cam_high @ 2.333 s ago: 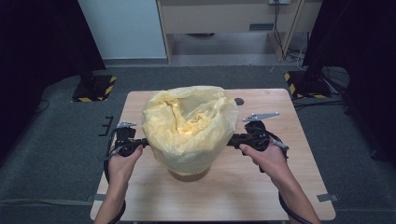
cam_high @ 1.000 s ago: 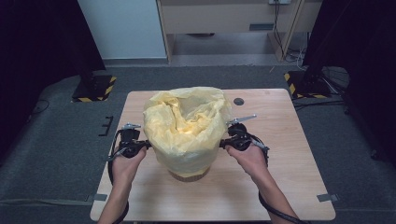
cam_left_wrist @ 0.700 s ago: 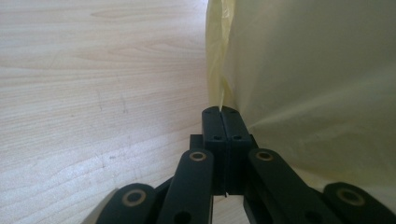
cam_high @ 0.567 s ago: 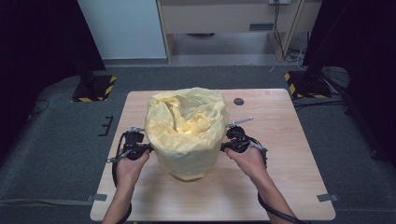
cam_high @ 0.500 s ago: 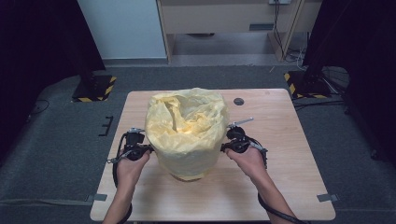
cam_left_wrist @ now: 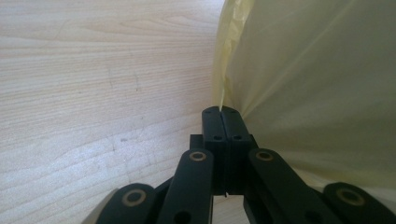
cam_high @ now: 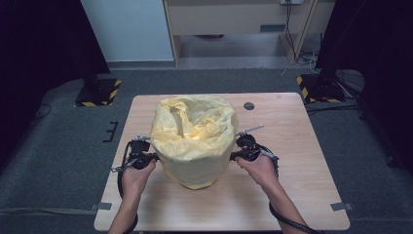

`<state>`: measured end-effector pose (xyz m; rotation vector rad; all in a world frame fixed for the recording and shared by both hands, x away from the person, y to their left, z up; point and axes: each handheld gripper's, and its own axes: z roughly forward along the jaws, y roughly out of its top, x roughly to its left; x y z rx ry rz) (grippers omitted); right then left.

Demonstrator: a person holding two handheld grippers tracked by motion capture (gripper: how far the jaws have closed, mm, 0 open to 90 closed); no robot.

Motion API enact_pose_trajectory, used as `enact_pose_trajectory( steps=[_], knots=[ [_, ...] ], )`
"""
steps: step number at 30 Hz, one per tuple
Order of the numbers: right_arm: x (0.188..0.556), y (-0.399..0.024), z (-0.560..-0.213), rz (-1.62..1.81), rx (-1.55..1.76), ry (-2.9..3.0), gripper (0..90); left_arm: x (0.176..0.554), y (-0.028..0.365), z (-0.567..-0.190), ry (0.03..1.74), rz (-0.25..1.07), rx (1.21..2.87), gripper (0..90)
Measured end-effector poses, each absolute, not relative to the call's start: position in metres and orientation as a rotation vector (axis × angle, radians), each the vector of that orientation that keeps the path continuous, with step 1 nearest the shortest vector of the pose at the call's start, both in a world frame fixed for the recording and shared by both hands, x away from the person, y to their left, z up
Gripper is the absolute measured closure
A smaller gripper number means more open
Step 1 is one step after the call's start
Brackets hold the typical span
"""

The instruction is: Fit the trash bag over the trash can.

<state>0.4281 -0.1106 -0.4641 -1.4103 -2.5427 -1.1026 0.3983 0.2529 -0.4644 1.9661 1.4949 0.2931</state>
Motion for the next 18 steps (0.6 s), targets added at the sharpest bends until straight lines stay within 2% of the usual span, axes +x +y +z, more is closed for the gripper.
enact_pose_trajectory(
  steps=[9,10,14,18],
  knots=[
    [0.426,-0.118,-0.468,-1.124,-1.43,-2.52,90.0,0.395,0.255,-0.469,1.507,0.308,1.949,89.4],
    [0.425,-0.119,-0.466,-1.142,-1.433,-2.507,86.0,0.394,0.255,-0.468,1.518,0.333,1.935,84.0],
    [0.419,-0.127,-0.458,-1.216,-1.443,-2.523,60.4,0.387,0.265,-0.463,1.547,0.394,1.856,50.6],
    [0.411,-0.139,-0.447,-1.26,-1.432,-2.537,50.0,0.376,0.278,-0.453,1.54,0.433,1.79,33.4]
  ],
)
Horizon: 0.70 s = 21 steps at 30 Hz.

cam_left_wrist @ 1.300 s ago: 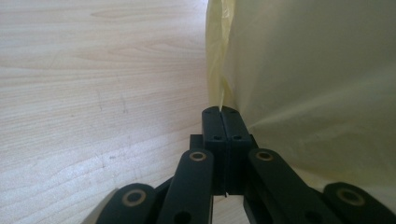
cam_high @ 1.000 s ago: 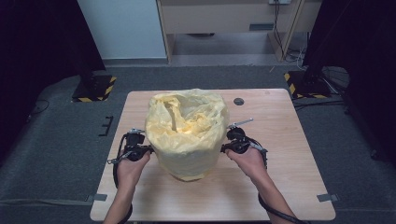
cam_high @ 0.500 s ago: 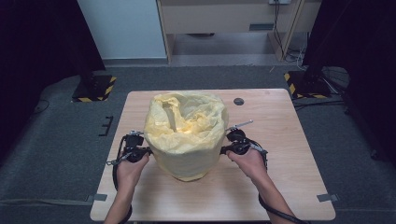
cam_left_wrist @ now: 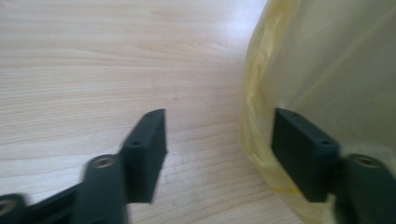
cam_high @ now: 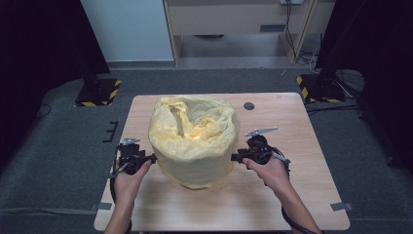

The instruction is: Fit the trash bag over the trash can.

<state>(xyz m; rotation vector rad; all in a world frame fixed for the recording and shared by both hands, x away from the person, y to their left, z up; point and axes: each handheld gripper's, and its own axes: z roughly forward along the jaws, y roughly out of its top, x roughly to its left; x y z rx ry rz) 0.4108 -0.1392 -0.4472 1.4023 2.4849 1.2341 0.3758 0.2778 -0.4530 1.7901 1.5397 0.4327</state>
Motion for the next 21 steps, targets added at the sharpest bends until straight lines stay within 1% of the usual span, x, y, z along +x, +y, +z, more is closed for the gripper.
enact_pose_trajectory(
  steps=[2,7,10,11,14,18,20,21],
  knots=[
    [0.407,-0.144,-0.441,1.248,1.39,2.478,46.8,0.37,0.286,-0.448,1.538,0.439,1.759,26.3],
    [0.398,-0.153,-0.429,1.267,1.346,2.478,41.3,0.36,0.301,-0.441,1.523,0.436,1.706,17.9],
    [0.394,-0.158,-0.424,1.275,1.334,2.474,41.9,0.356,0.307,-0.44,1.526,0.45,1.711,14.6],
    [0.394,-0.16,-0.423,1.275,1.333,2.47,43.3,0.354,0.308,-0.441,1.526,0.462,1.728,13.7],
    [0.394,-0.169,-0.417,1.293,1.342,2.45,51.1,0.353,0.313,-0.446,1.542,0.49,1.758,11.0],
    [0.397,-0.177,-0.41,1.335,1.348,2.427,63.7,0.354,0.316,-0.462,1.566,0.47,1.802,8.6],
    [0.398,-0.181,-0.405,1.359,1.348,2.424,76.9,0.355,0.316,-0.471,1.572,0.462,1.836,7.8],
    [0.399,-0.182,-0.403,1.381,1.347,2.423,81.0,0.356,0.316,-0.476,1.579,0.453,1.847,7.7]
  ],
)
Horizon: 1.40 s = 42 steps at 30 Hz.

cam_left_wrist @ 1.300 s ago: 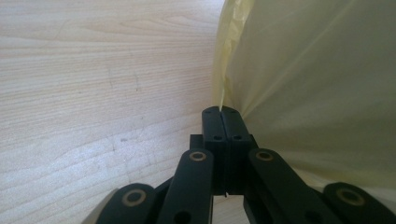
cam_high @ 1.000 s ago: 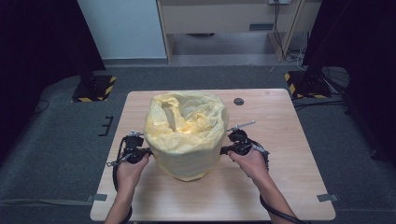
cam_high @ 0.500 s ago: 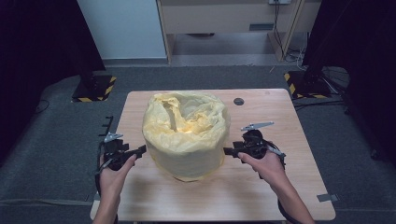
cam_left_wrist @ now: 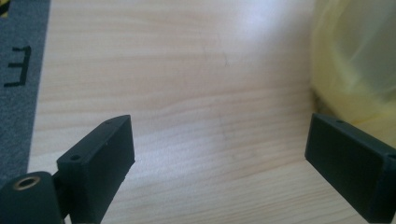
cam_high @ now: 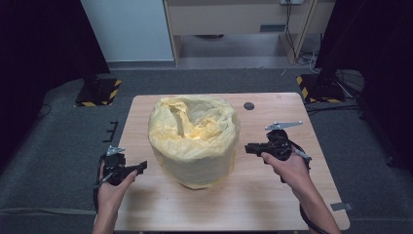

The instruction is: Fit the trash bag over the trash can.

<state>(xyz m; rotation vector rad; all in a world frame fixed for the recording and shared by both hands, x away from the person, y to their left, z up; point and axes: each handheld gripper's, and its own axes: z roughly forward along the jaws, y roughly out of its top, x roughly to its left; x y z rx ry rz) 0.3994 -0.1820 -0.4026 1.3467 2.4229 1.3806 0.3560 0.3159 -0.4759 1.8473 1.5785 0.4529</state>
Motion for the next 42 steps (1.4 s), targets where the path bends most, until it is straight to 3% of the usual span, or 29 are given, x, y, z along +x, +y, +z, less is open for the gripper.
enact_pose_trajectory(
  steps=[3,17,24,42],
  knots=[
    [0.405,-0.188,-0.393,1.439,1.38,2.409,90.0,0.357,0.316,-0.489,1.595,0.426,1.874,7.3],
    [0.417,-0.188,-0.349,1.511,1.398,2.364,90.0,0.361,0.309,-0.517,1.607,0.405,1.991,7.5],
    [0.41,-0.181,-0.323,1.532,1.327,2.362,90.0,0.361,0.306,-0.521,1.576,0.462,2.024,5.1],
    [0.414,-0.134,-0.259,1.561,1.141,2.407,90.0,0.359,0.302,-0.528,1.518,0.538,2.043,0.0]
  ],
)
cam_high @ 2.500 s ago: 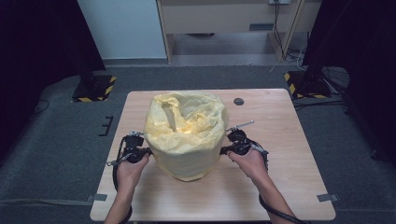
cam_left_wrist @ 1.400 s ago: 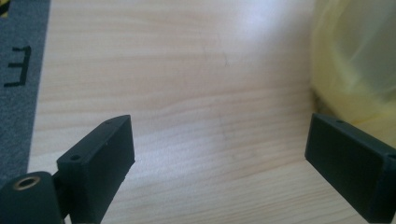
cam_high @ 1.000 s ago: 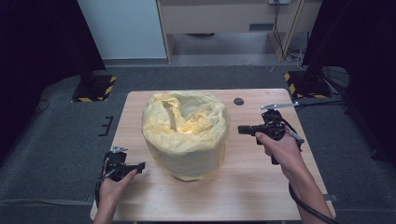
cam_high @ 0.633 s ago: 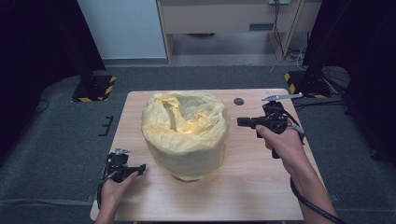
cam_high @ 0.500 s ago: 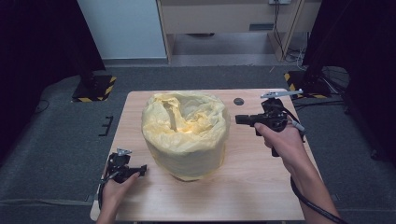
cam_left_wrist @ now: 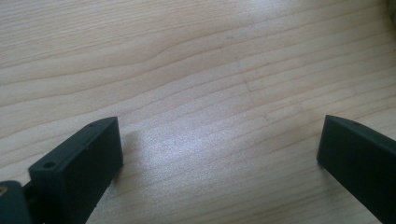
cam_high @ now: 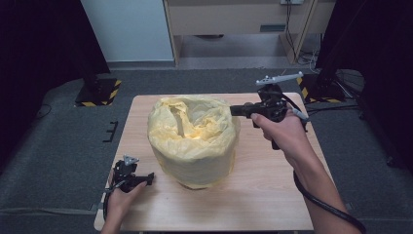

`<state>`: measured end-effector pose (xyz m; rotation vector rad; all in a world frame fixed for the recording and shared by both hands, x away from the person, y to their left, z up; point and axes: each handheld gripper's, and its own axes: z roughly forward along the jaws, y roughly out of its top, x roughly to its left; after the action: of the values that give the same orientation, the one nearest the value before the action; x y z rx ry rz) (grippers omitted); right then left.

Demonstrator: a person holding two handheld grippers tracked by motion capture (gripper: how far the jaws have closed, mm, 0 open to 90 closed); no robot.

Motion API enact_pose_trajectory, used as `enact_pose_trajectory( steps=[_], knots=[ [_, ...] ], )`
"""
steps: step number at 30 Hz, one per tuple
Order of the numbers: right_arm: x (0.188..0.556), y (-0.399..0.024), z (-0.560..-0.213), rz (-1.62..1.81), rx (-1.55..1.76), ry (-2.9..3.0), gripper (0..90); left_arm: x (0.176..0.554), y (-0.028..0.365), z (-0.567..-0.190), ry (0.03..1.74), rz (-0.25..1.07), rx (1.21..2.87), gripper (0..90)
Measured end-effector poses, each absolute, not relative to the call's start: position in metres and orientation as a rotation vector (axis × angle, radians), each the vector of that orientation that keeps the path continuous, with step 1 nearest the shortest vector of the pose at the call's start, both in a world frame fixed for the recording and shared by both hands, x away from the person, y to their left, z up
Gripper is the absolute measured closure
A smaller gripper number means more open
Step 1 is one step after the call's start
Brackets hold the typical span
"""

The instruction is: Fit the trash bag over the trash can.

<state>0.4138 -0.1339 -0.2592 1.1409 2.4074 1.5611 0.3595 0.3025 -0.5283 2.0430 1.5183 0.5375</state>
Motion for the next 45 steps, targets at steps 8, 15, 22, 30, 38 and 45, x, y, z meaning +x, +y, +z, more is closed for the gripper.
enact_pose_trajectory(
  steps=[8,15,22,30,38,45],
  knots=[
    [0.428,-0.089,-0.253,1.529,1.07,2.493,89.6,0.359,0.303,-0.529,1.512,0.541,2.044,0.0],
    [0.436,-0.044,-0.252,1.513,0.985,2.567,88.8,0.359,0.303,-0.529,1.511,0.541,2.045,0.0],
    [0.438,-0.013,-0.249,1.503,0.919,2.621,88.6,0.36,0.303,-0.529,1.508,0.54,2.045,0.0],
    [0.436,0.011,-0.247,1.481,0.857,2.677,88.0,0.36,0.303,-0.529,1.509,0.541,2.043,0.0],
    [0.435,0.033,-0.252,1.423,0.808,2.734,87.8,0.36,0.303,-0.529,1.508,0.541,2.043,0.0],
    [0.45,0.042,-0.273,1.22,0.865,2.774,88.0,0.36,0.303,-0.529,1.506,0.539,2.046,0.0]
  ],
)
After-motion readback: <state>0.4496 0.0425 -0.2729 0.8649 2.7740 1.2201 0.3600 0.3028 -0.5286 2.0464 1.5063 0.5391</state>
